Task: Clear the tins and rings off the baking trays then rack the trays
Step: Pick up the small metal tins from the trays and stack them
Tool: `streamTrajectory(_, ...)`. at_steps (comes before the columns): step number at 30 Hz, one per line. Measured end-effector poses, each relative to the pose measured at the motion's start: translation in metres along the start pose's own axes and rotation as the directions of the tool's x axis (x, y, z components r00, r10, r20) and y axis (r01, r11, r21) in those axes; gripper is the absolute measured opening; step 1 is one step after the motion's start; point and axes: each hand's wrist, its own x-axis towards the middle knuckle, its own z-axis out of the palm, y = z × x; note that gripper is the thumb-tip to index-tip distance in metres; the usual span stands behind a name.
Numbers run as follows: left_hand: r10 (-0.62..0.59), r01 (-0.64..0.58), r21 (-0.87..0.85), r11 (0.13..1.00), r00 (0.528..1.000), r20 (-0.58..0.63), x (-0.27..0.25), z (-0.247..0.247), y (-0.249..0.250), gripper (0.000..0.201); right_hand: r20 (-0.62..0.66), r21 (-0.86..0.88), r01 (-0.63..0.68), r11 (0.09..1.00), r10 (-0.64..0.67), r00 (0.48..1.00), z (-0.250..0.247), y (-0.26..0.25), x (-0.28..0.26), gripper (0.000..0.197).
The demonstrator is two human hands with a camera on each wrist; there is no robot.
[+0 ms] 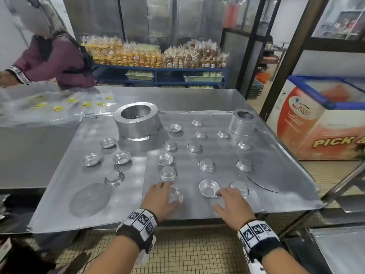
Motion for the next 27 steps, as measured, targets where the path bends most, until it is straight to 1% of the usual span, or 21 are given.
streamTrajectory(1,-0.02,0.019,0.025,0.999,0.999,0.036,0.005,0.001,-0.001,0.078,-0.014,0.007,-0.003,1.0,0.003,1.0,0.001,0.0,0.009,0.04)
streamTrajectory(3,-0.067,0.057,0.099,0.993,0.992,0.102,0.014,0.003,0.0,0.093,0.009,0.025,-0.058,0.998,0.058,0.998,0.002,0.0,0.026,0.057)
streamTrajectory(6,-0.116,0.09,0.153,0.984,0.978,0.172,0.024,0.009,0.003,0.105,0.1,0.005,-0.078,0.997,0.077,0.992,0.004,-0.001,0.048,0.077)
streamTrajectory(8,-0.144,0.114,0.156,0.981,0.971,0.191,0.031,0.012,0.004,0.103,0.158,-0.011,-0.062,0.998,0.063,0.986,0.006,0.002,0.059,0.091)
streamTrajectory(9,-0.158,0.13,0.15,0.98,0.97,0.187,0.035,0.013,0.005,0.098,0.176,-0.012,-0.052,0.999,0.053,0.983,0.006,0.004,0.064,0.097)
streamTrajectory(11,-0.182,0.156,0.141,0.978,0.964,0.196,0.042,0.014,0.006,0.085,0.212,-0.022,-0.024,0.999,0.028,0.977,0.006,0.008,0.074,0.105)
streamTrajectory(13,-0.207,0.183,0.123,0.975,0.952,0.226,0.046,0.013,0.01,0.077,0.274,-0.018,-0.004,1.0,0.009,0.962,0.006,0.011,0.082,0.11)
streamTrajectory(15,-0.215,0.21,0.05,0.977,0.947,0.238,0.053,0.014,0.011,0.072,0.34,-0.025,0.012,1.0,-0.003,0.94,0.006,0.014,0.09,0.111)
streamTrajectory(17,-0.227,0.245,-0.057,0.968,0.949,0.22,0.061,0.014,0.013,0.067,0.365,-0.026,0.033,0.999,-0.022,0.931,0.007,0.018,0.098,0.105)
streamTrajectory(19,-0.245,0.284,-0.185,0.941,0.948,0.204,0.069,0.012,0.018,0.071,0.372,0.015,0.049,0.999,-0.051,0.927,0.007,0.022,0.103,0.099)
streamTrajectory(20,-0.249,0.296,-0.259,0.919,0.948,0.199,0.072,0.012,0.02,0.07,0.369,0.049,0.056,0.997,-0.07,0.927,0.007,0.024,0.105,0.098)
streamTrajectory(21,-0.247,0.299,-0.326,0.897,0.95,0.193,0.076,0.012,0.024,0.065,0.365,0.082,0.06,0.995,-0.086,0.927,0.005,0.028,0.107,0.098)
streamTrajectory(24,-0.238,0.293,-0.45,0.843,0.955,0.175,0.085,0.016,0.038,0.041,0.316,0.165,0.099,0.981,-0.148,0.937,-0.005,0.04,0.117,0.097)
streamTrajectory(27,-0.267,0.311,-0.584,0.75,0.95,0.163,0.092,0.03,0.05,0.038,0.278,0.246,0.136,0.96,-0.204,0.938,-0.018,0.051,0.126,0.097)
